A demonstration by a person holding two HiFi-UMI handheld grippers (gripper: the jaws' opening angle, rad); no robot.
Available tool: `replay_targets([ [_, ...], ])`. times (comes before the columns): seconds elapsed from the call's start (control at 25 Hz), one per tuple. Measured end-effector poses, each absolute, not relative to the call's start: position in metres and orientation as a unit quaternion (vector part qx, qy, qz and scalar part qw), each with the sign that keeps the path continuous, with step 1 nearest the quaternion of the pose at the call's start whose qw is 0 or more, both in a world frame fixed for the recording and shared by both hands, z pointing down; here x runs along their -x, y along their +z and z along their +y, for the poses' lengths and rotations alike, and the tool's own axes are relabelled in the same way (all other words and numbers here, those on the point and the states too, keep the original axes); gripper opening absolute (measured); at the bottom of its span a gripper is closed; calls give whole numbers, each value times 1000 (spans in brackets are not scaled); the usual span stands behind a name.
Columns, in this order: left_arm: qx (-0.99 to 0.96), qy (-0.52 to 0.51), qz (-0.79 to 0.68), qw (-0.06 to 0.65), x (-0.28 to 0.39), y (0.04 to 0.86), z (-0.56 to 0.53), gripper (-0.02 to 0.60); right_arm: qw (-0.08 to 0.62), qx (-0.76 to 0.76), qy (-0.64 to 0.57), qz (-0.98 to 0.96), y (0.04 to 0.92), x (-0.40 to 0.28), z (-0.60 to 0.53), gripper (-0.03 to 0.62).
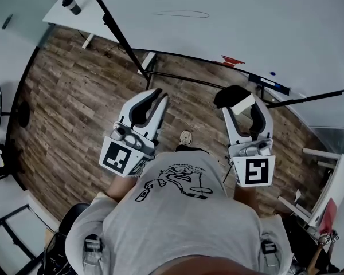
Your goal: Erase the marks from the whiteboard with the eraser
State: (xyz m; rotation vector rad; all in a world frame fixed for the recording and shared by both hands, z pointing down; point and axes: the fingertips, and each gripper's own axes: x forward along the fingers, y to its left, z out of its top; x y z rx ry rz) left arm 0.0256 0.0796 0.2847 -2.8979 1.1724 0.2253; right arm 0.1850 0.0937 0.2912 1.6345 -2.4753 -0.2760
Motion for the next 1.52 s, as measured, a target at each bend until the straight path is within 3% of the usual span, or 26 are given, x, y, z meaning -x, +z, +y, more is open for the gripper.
replay_targets([
  [0.48,921,61,384,-15,-61,302,32,64,95,-564,-107,-813,300,-222,34,256],
  [0.92,918,67,391,-32,-31,309,0,55,115,-571,-136,-801,297,-191,3,256],
  [1.24,926,64,371,-35,14,308,-38,54,226,-604,-180,-743,303,-168,-36,256],
  [1.52,928,63,365,-33,43,307,-66,54,258,-638,-223,-690,295,-170,-84,256],
])
